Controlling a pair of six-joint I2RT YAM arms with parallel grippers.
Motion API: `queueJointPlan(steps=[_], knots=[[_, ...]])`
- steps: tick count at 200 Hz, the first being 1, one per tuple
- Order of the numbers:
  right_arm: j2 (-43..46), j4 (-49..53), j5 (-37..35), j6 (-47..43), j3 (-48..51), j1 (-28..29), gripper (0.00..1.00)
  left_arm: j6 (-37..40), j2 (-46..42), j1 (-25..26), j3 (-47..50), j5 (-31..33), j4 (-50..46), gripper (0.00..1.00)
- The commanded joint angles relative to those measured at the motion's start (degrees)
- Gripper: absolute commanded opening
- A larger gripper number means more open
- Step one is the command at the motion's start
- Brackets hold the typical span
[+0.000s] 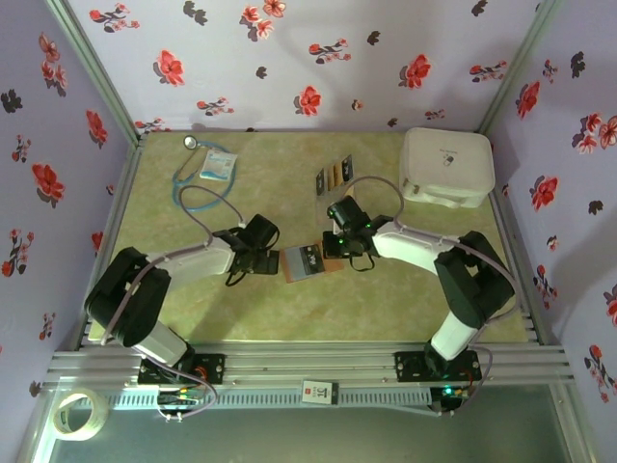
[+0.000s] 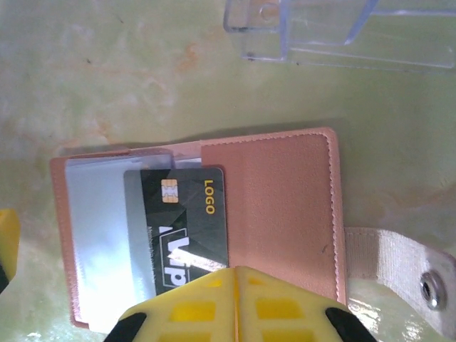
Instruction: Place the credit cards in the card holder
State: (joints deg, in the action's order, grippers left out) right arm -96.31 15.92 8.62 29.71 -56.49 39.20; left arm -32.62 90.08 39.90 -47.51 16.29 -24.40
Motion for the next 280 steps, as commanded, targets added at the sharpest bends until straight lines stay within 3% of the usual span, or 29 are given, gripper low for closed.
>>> queueJointPlan(steps=[1,100,280], knots=[[-2.25,2.38,-2.39,-2.18,-2.36,0.61,0.06,0.56,2.16,0.79,-2.05,0.35,-1.98,1.00],[-7.95,2.83,-1.61,-3.00,-5.82,2.71,0.05,1.66,7.37,1.76,-5.84,2.43,-4.22,1.00],[-9.86,1.12,1.82,0.89,-9.56,7.39,0.04,1.69,9.28,2.28,-5.73,2.08,-2.32,1.00]])
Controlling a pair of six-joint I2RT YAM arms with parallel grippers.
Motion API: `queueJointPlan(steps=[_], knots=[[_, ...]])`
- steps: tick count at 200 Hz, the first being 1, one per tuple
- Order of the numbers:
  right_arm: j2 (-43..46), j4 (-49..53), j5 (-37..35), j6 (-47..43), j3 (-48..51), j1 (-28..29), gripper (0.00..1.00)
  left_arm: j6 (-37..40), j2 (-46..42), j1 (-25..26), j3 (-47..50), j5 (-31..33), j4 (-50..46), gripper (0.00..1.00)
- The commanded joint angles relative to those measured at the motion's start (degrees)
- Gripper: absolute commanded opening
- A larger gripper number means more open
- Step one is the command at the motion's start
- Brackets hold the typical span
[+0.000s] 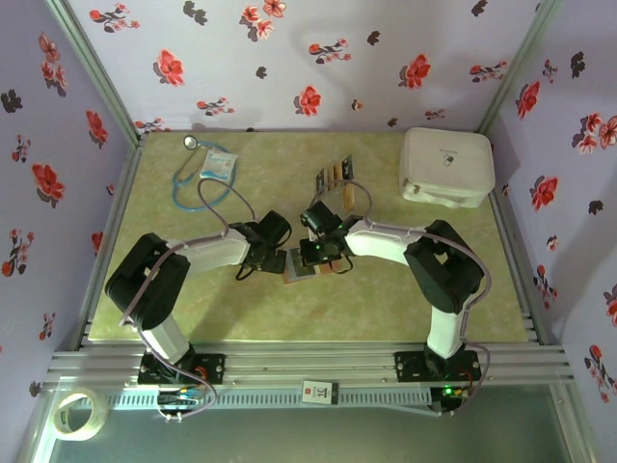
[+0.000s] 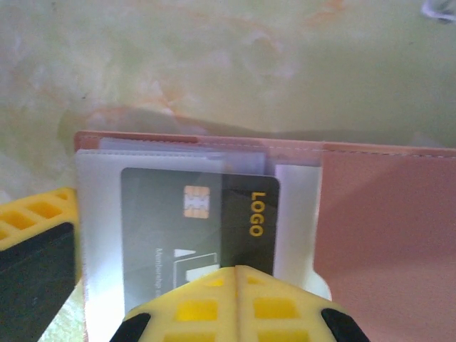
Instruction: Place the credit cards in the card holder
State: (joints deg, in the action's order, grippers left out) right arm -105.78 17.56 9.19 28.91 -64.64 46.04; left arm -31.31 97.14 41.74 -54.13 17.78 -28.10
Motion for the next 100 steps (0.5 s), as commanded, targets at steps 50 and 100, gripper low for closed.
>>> queueJointPlan(steps=[50,100], knots=[[2.52,0.59,-0.99,1.88,-0.61,0.54,0.05,0.02,1.70,0.47,2.49,0.36,2.11,1.00],[5.31,1.03,-2.60,0.95,0.48,-0.64,0.07,-0.80,-0.84,0.36,3.15,0.42,1.78,1.00]])
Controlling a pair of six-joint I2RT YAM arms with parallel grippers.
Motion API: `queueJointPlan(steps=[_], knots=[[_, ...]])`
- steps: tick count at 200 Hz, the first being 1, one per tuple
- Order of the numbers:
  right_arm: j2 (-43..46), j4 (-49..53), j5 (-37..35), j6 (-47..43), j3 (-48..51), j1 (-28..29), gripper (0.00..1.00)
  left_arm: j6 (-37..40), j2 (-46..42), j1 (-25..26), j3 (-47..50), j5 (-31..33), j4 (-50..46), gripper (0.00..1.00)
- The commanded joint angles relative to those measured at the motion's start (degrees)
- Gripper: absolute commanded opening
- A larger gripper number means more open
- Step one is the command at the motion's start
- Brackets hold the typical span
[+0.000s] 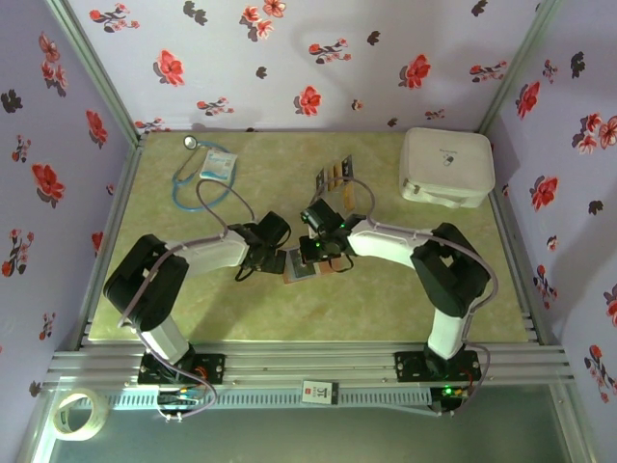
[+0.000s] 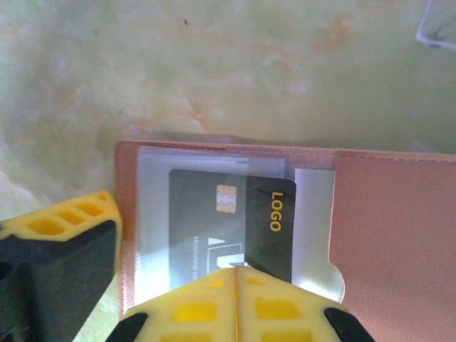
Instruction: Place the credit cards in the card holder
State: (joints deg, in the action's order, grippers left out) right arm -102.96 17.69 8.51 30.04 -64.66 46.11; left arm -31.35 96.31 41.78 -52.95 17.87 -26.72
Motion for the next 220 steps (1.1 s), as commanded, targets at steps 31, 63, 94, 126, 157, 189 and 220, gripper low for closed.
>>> queueJointPlan(steps=[31,63,94,126,157,189,220], knots=[[3.01,1.21,-1.93,-0.94,0.82,-2.05,0.08,-1.14,-1.46,0.23,2.54,0.48,-0.09,1.00],[3.90,0.44,-1.84,-1.24,2.32,-3.53,0.08,-1.30,-2.46,-0.03,3.28,0.83,-0.40,1.00],[3.45,0.52,-1.75,-1.65,2.56,-4.01,0.08,-1.52,-2.10,-0.20,3.64,0.85,0.09,1.00],[2.11,-0.41,-0.97,-1.33,2.79,-4.01,0.08,-1.54,-1.75,-0.21,3.90,0.93,0.52,1.00],[0.07,-1.65,-0.31,-0.87,2.79,-4.02,0.08,-1.42,-1.48,-0.29,4.08,0.91,0.79,1.00],[-1.86,-2.16,0.01,-0.67,2.35,-3.92,0.08,-1.28,-0.99,-0.29,3.99,0.82,1.05,1.00],[-3.30,-2.39,0.69,-0.47,1.64,-3.77,0.08,-1.25,-0.78,-0.27,4.08,0.70,1.26,1.00]])
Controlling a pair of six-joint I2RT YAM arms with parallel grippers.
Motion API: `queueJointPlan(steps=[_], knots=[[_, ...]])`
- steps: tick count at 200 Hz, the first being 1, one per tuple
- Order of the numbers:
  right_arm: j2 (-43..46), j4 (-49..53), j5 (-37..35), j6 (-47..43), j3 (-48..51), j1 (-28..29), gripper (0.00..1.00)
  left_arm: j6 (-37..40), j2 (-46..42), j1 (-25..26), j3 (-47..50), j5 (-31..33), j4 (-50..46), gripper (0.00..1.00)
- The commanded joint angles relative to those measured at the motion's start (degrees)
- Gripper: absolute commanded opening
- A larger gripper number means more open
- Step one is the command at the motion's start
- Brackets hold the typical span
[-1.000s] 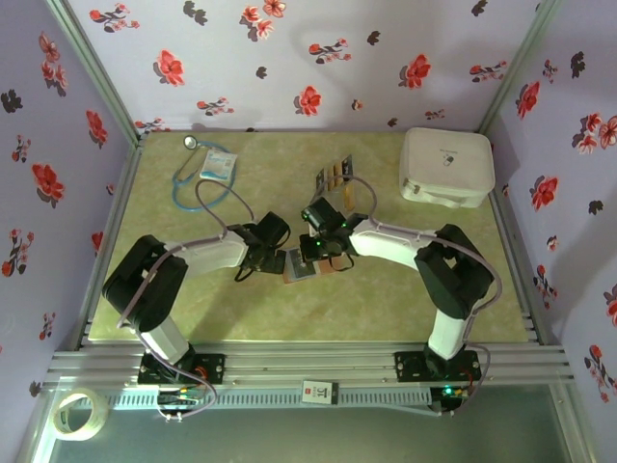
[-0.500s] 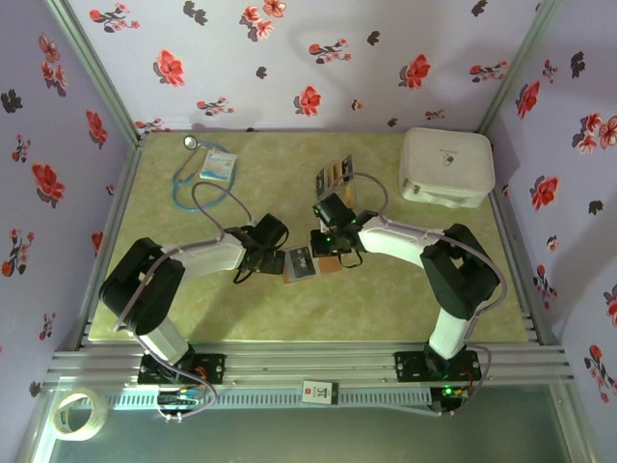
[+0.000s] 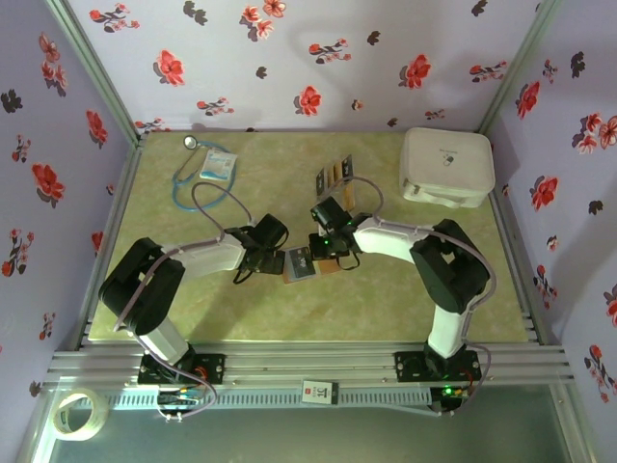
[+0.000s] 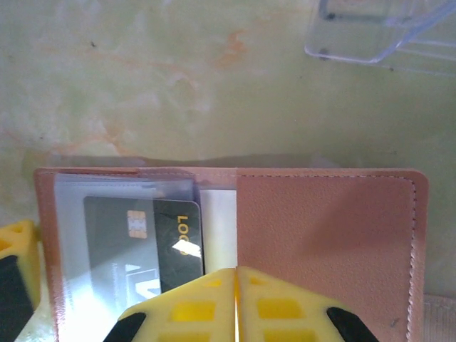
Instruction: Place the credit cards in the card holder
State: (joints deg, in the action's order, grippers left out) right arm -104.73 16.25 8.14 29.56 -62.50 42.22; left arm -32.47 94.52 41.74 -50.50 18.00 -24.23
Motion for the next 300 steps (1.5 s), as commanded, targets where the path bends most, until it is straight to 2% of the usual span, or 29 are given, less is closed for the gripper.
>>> queueJointPlan(steps=[1,168,249,300], knots=[[-1.57,-1.00,1.07,0.03,-0.52,0.18,0.08,-0.05,1.01,-0.24,1.63,0.56,-1.20,1.00],[-4.04,-2.39,3.84,2.33,-2.94,4.06,0.07,0.13,1.64,-0.25,1.72,0.07,-0.56,1.00],[-2.42,-7.40,5.69,6.70,1.20,5.16,0.06,0.49,1.37,-0.34,1.81,-0.15,-0.14,1.00],[-1.50,-11.22,6.26,10.19,3.62,6.04,0.10,1.68,-0.39,-3.95,2.29,-0.29,-0.54,1.00]])
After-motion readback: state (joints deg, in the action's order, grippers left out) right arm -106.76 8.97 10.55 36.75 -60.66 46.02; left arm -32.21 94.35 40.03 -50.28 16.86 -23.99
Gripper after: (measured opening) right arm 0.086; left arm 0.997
